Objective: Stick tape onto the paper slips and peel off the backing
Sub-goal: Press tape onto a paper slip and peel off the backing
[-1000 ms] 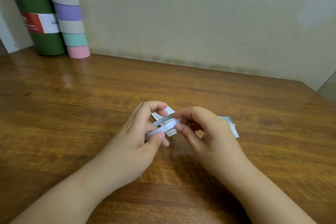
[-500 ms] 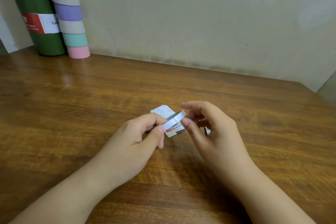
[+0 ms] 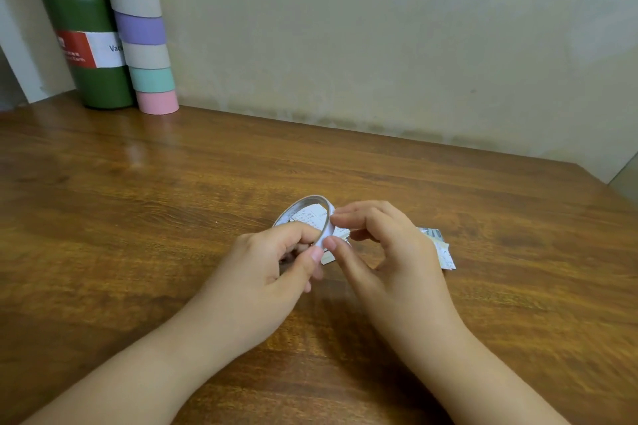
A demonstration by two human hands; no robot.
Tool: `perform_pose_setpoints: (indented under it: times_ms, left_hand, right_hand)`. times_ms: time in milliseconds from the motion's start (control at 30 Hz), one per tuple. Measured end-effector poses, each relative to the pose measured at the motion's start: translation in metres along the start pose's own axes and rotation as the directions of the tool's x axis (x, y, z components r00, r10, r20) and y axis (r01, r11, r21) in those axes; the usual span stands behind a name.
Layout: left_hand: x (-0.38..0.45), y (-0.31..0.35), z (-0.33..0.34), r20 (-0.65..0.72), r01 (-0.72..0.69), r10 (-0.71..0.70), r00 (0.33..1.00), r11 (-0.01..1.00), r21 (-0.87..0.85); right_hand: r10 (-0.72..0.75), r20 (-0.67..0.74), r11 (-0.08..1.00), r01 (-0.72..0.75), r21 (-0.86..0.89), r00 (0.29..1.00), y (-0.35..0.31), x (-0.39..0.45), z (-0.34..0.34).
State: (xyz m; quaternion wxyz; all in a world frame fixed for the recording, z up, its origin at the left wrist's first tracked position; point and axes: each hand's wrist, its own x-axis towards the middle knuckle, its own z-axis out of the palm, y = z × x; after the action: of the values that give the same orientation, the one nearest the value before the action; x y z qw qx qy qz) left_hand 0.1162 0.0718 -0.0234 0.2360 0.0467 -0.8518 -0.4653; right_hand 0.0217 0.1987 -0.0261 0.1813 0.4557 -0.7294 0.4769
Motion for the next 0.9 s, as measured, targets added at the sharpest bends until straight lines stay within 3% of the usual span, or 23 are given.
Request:
perform_pose_setpoints:
  times_ms: [300, 433, 600, 900]
  left_hand:
    - [-0.003, 0.005, 0.002, -0.025, 0.054, -0.055, 0.998, 0.997, -0.051]
    - [-0.003, 0.018, 0.002, -0.039, 0.050, -0.053, 0.998, 0.996, -0.071]
    - [0.004, 0.036, 0.000, -0.050, 0.056, -0.055, 0.997, 0.998, 0.010]
    - [0.022, 0.038, 0.019, -0.104, 0.039, -0.044, 0.994, 0.998, -0.046]
  right_hand:
    - [0.076, 0.016, 0.991, -0.077, 0.112, 0.997, -0.003, -0.001, -0.004]
    - [0.159, 0.034, 0.951, -0.162, 0.264, 0.987, -0.007, 0.001, -0.014]
    - [0.030, 0.040, 0.991, -0.035, 0.130, 0.999, -0.008, 0.003, -0.015]
    - [0.033, -0.137, 0.995, -0.020, 0.094, 0.990, 0.003, 0.006, -0.022]
